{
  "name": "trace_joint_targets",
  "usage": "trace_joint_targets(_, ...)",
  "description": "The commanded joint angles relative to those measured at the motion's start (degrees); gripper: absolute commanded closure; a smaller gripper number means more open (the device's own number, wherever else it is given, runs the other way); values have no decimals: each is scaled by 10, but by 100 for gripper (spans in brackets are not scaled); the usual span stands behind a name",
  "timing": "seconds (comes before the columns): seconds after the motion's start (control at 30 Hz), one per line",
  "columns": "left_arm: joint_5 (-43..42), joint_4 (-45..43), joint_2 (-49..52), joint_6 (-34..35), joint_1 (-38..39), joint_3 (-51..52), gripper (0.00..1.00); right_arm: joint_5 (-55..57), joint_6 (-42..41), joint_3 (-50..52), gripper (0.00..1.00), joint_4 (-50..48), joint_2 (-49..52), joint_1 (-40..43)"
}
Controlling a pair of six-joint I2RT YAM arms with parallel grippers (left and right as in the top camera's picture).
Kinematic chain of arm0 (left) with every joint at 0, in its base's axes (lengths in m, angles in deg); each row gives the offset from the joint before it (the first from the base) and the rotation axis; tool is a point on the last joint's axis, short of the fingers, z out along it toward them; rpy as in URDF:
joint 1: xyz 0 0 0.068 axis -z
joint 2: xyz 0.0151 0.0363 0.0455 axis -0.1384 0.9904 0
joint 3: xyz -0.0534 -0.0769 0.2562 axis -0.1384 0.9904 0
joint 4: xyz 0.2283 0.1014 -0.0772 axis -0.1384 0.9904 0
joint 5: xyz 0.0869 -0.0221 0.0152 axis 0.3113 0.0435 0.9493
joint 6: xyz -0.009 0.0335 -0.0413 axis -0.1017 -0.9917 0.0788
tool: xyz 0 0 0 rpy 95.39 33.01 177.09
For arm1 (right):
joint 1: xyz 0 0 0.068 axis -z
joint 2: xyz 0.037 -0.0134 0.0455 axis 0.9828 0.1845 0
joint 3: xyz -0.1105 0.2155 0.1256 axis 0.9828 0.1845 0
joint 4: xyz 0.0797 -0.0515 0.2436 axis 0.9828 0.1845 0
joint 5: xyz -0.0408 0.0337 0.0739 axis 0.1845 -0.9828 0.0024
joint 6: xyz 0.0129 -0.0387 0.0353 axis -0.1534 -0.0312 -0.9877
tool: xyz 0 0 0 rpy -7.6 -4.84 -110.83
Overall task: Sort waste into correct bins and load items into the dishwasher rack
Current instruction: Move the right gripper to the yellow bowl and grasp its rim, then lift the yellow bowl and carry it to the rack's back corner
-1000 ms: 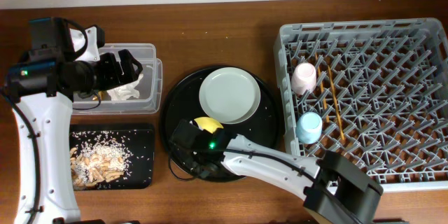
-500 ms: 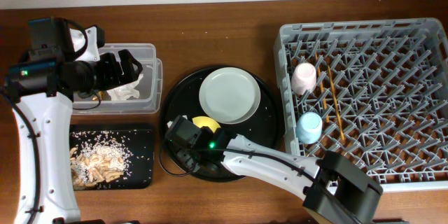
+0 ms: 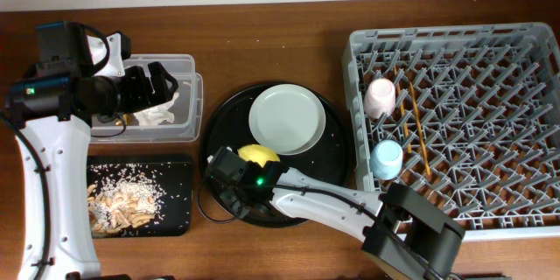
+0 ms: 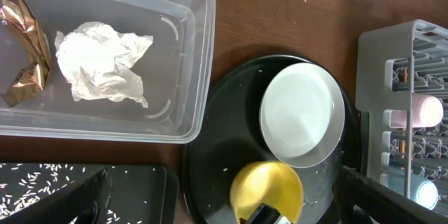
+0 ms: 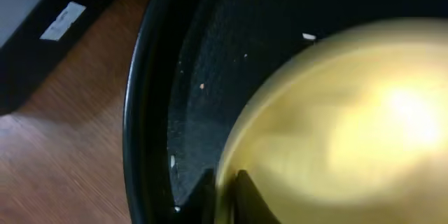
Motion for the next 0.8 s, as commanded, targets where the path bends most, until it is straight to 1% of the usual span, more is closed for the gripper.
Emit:
trace_joint_targets(0.0, 2, -1, 0, 3, -1, 2, 0, -8, -3, -2, 96, 4, -9, -2)
trace_joint_targets(0.13, 2, -1, 0, 3, -1, 2, 0, 8, -3, -2, 96, 7, -89, 0)
trace_joint_targets(0.23, 2, -1, 0, 3, -1, 2, 0, 19, -4, -2, 96, 39, -195, 9)
trace_joint_targets(0.3, 2, -1, 0, 3, -1, 2, 0, 11, -3, -2, 96, 55, -263, 30)
trace_joint_targets(0.33, 2, -1, 0, 3, -1, 2, 0, 7, -3, -2, 96, 78, -319, 59)
trace_joint_targets(0.37, 2, -1, 0, 3, -1, 2, 0, -7, 3, -2, 96, 89, -346, 79)
trace_joint_targets(0.4, 2, -1, 0, 3, -1, 2, 0, -47, 14, -2, 96, 105, -393, 126)
trace_joint_targets(0.47, 2, -1, 0, 3, -1, 2, 0, -137, 35, -2, 96, 128, -464, 247)
trace_joint_targets(0.53, 2, -1, 0, 3, -1, 2, 0, -228, 59, -2, 96, 141, -498, 372)
trace_joint_targets(0.57, 2, -1, 0, 3, -1, 2, 0, -322, 87, -2, 96, 144, -503, 462)
trace_joint_targets(0.67, 2, -1, 0, 3, -1, 2, 0, -547, 129, -2, 96, 139, -464, 654)
trace_joint_targets(0.7, 2, -1, 0, 3, -1, 2, 0, -625, 140, -2, 96, 130, -430, 722)
trace_joint_targets(0.77, 2, -1, 0, 3, -1, 2, 0, -773, 160, -2, 96, 83, -346, 815)
